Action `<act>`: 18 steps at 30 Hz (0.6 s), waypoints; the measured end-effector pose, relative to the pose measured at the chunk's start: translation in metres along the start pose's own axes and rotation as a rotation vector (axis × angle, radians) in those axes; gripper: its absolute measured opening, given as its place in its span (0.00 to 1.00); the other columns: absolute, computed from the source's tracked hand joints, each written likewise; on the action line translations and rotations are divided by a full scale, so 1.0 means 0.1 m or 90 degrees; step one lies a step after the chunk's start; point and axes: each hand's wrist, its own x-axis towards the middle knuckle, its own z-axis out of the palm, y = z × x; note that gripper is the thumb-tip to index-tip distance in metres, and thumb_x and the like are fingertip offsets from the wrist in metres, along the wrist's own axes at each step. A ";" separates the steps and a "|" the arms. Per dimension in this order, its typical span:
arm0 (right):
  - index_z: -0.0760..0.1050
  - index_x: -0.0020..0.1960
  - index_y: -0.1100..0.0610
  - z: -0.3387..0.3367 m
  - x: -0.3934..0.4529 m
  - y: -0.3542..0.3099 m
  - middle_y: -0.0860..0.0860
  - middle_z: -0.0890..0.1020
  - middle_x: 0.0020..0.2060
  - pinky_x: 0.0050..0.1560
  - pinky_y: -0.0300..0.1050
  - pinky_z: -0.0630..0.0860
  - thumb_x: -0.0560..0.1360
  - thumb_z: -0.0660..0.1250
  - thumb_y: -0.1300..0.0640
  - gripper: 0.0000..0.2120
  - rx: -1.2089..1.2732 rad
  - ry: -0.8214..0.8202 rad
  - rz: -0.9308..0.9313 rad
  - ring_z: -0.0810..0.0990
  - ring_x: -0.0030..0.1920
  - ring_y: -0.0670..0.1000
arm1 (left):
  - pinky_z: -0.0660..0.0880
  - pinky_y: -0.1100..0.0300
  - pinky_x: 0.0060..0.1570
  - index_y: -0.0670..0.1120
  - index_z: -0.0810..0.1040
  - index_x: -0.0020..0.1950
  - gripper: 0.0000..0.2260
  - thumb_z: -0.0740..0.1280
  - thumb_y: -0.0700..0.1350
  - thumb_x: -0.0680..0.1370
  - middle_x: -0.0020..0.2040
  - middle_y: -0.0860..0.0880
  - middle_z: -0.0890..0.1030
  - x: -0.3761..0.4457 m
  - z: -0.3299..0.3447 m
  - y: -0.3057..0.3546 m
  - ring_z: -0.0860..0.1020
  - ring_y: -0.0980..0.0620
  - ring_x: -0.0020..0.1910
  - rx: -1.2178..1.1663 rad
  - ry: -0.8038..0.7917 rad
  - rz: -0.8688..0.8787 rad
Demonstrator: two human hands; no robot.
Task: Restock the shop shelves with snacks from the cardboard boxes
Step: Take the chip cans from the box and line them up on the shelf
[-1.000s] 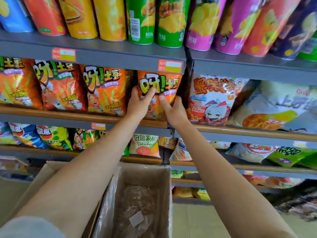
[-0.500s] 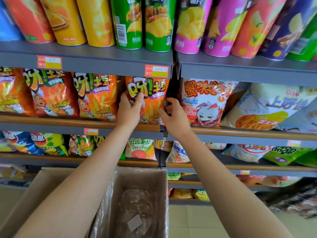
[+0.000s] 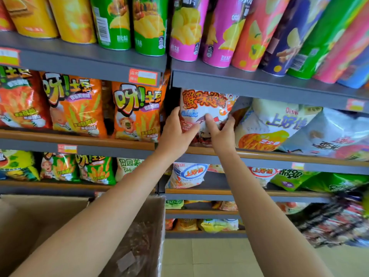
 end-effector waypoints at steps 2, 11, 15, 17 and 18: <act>0.63 0.68 0.63 0.01 0.11 0.05 0.54 0.75 0.61 0.62 0.45 0.70 0.77 0.68 0.43 0.31 0.005 -0.037 -0.016 0.74 0.63 0.54 | 0.69 0.71 0.52 0.49 0.66 0.72 0.27 0.71 0.54 0.77 0.63 0.55 0.74 0.16 0.13 0.04 0.74 0.58 0.59 -0.050 0.024 -0.042; 0.72 0.66 0.62 -0.72 -0.03 0.15 0.58 0.77 0.58 0.54 0.51 0.74 0.77 0.66 0.58 0.18 -0.095 -0.019 -0.344 0.76 0.58 0.59 | 0.70 0.54 0.63 0.44 0.70 0.69 0.26 0.70 0.55 0.76 0.63 0.44 0.74 0.02 0.59 -0.01 0.72 0.47 0.63 0.187 0.356 0.038; 0.81 0.54 0.60 -1.32 -0.02 0.33 0.59 0.80 0.56 0.58 0.58 0.71 0.72 0.68 0.62 0.12 -0.215 0.257 -0.555 0.77 0.57 0.61 | 0.62 0.45 0.68 0.42 0.71 0.70 0.25 0.68 0.51 0.76 0.71 0.39 0.68 -0.08 0.97 0.29 0.66 0.40 0.71 0.493 0.345 0.256; 0.80 0.59 0.57 -1.45 0.15 0.46 0.58 0.78 0.61 0.65 0.63 0.67 0.72 0.67 0.58 0.16 -0.340 0.294 -0.516 0.74 0.64 0.60 | 0.57 0.41 0.71 0.44 0.68 0.73 0.29 0.66 0.56 0.74 0.74 0.40 0.66 0.05 1.13 0.40 0.62 0.39 0.74 0.590 0.289 0.253; 0.78 0.63 0.56 -1.49 0.24 0.51 0.58 0.77 0.64 0.68 0.65 0.64 0.73 0.66 0.56 0.19 -0.388 0.282 -0.499 0.72 0.68 0.60 | 0.56 0.39 0.72 0.45 0.67 0.74 0.31 0.66 0.57 0.74 0.75 0.40 0.66 0.12 1.18 0.44 0.61 0.38 0.75 0.627 0.269 0.234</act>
